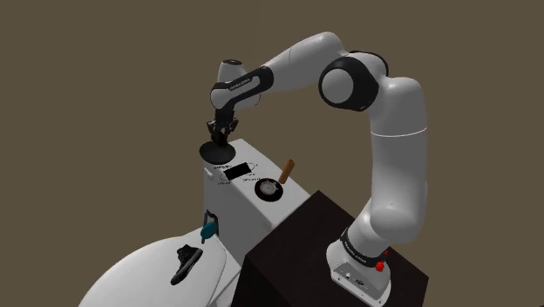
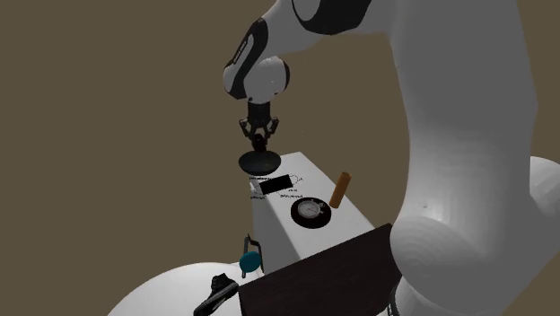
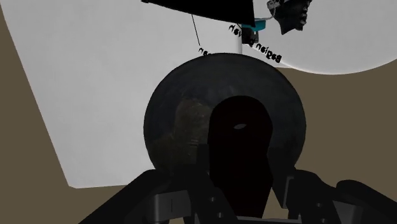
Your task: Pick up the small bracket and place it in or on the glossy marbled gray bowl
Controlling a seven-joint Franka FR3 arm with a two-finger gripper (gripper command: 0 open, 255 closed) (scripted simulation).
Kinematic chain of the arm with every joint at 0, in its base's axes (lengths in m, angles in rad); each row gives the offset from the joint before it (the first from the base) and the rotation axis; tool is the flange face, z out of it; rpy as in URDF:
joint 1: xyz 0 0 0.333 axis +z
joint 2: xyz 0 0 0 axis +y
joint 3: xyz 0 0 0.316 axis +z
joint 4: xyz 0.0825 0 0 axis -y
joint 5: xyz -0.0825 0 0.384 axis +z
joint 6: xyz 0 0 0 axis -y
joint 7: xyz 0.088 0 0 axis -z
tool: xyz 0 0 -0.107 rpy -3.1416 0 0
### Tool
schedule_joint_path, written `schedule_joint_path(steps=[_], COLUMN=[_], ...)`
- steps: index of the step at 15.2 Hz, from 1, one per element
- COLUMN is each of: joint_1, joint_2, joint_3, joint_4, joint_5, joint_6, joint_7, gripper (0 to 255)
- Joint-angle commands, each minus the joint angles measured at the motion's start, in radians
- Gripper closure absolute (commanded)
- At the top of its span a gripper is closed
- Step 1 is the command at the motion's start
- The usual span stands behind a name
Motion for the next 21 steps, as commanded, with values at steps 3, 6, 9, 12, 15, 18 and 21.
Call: schedule_joint_path(steps=[3,6,9,12,15,18,21], joint_1=[-0.001,-0.002,-0.004,-0.004,-0.004,-0.004,-0.004], joint_2=[0.035,0.062,0.089,0.107,0.107,0.107,0.107], joint_3=[0.002,0.004,0.006,0.007,0.007,0.007,0.007], joint_4=[-0.003,-0.004,-0.003,-0.001,-0.001,-0.001,-0.001], joint_5=[0.003,0.005,0.007,0.009,0.009,0.009,0.009], joint_6=[0.038,0.066,0.093,0.109,0.108,0.108,0.108], joint_7=[-0.001,-0.003,-0.004,-0.005,-0.005,-0.005,-0.005], gripper=[255,255,255,255,255,255,0])
